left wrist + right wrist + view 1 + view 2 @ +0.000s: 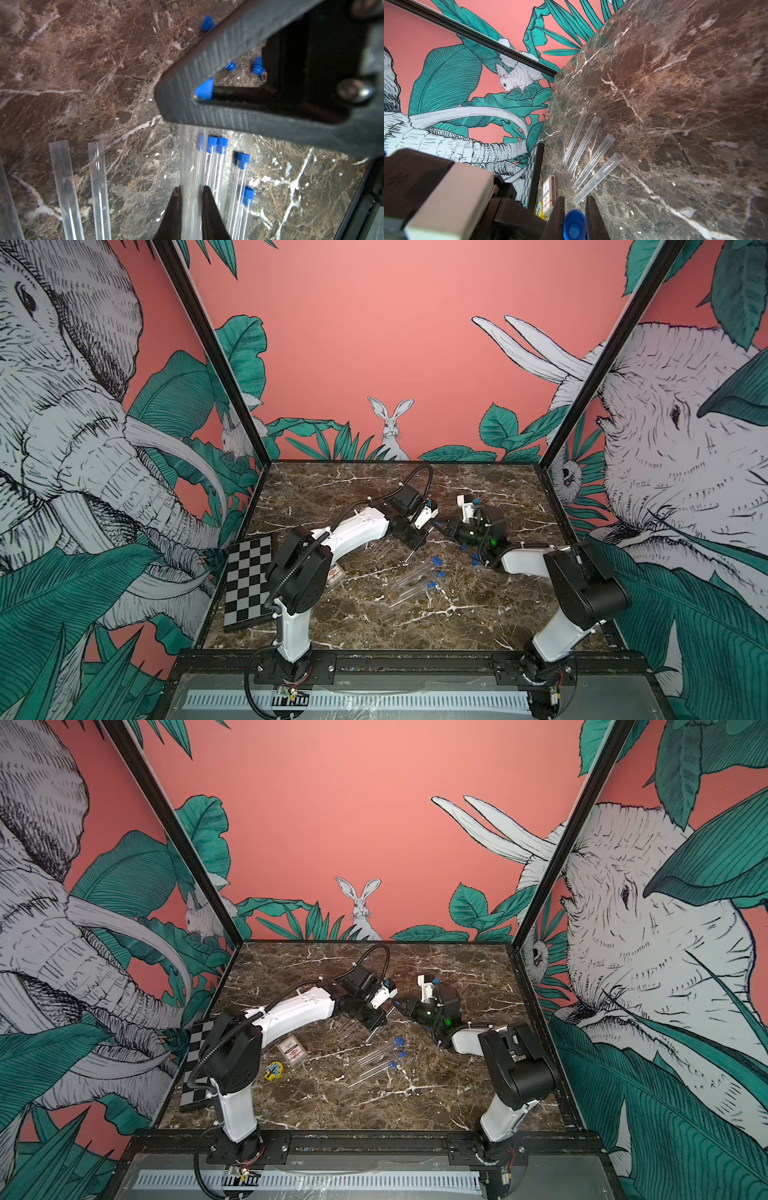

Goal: Remove stoppers from test tubes
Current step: Open the stopper on the test tube.

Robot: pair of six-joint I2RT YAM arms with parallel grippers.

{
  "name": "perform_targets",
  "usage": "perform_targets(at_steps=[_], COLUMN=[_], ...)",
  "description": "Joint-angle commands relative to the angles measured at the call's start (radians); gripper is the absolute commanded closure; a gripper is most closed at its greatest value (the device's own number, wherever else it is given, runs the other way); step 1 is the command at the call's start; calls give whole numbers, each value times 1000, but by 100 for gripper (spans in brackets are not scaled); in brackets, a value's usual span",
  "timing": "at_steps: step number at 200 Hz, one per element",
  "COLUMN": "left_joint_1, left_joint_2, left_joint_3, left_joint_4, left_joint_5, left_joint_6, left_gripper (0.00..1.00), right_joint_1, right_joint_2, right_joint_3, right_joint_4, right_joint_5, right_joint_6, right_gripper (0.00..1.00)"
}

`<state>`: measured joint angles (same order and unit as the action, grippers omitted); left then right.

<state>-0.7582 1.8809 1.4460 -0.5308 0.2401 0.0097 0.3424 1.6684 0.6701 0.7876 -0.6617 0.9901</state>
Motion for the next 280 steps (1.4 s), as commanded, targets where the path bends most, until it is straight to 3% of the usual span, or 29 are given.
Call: perform_targets(at_steps=[1, 124, 149, 191, 280], left_joint_1=[23, 28, 28, 30, 30], left_joint_2=[-29, -32, -38, -39, -53], left_joint_3=[-46, -65, -70, -73, -94], left_joint_4=[-105, -113, -112, -115, -108], left_joint_5=[-68, -96, -102, -111, -103], left_joint_6=[-1, 17, 18, 27, 33], left_gripper=[99, 100, 100, 100, 100], right_joint_1=[-28, -38, -38, -37, -46], right_joint_2=[-58, -53, -59, -195, -138], right_joint_3=[-5, -15, 1, 28, 8], right_joint_4=[103, 221, 105, -142, 75], right_joint_5=[62, 47, 49, 86, 78], right_joint_6=[1, 67, 0, -159, -21], right_gripper=[96, 95, 96, 95, 94])
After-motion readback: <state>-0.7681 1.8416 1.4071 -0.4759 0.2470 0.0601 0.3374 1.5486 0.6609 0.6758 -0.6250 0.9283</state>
